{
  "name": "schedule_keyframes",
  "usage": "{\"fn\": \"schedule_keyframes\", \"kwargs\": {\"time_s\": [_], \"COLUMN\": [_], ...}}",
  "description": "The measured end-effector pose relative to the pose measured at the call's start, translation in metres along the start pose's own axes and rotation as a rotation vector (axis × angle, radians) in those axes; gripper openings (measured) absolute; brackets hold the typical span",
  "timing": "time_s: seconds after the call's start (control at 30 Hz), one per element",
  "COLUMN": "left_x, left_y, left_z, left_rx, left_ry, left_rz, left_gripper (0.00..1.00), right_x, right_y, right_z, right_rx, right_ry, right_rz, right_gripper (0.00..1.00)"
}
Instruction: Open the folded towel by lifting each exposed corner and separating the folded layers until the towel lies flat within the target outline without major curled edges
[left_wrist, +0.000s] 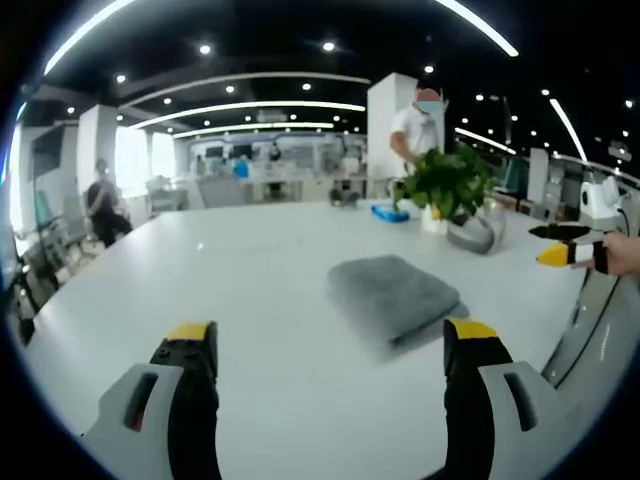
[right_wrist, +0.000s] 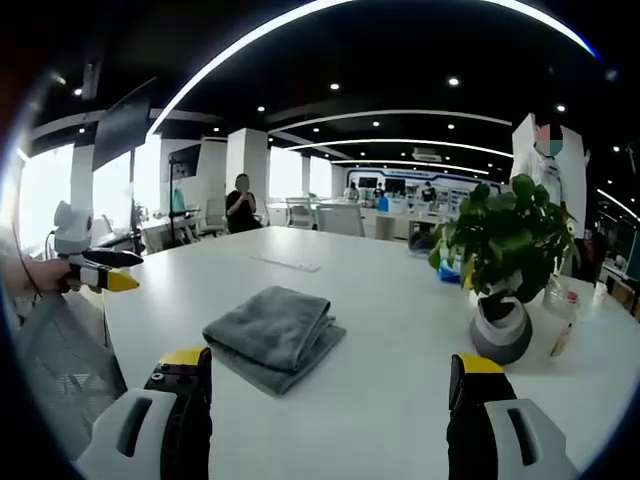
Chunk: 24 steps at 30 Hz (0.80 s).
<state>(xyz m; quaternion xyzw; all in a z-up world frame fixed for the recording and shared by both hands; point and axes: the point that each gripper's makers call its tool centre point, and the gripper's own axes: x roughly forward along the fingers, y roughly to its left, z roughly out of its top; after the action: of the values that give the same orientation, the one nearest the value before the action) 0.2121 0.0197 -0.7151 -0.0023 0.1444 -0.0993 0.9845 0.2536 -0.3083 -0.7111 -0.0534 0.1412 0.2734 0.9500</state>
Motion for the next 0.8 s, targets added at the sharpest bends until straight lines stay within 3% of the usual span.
{"fn": "schedule_keyframes", "kwargs": {"time_s": [0.8], "left_x": [0.003], "left_y": [-0.01], "left_z": [-0.004], "left_rx": [0.047], "left_ry": [0.027], "left_rz": [-0.035], "left_gripper": [0.95], "right_x": [-0.001], "right_y": [-0.003], "right_z": [0.0], "right_rx": [0.015], "right_ry": [-0.005], "right_rz": [-0.012], "right_gripper": [1.0]}}
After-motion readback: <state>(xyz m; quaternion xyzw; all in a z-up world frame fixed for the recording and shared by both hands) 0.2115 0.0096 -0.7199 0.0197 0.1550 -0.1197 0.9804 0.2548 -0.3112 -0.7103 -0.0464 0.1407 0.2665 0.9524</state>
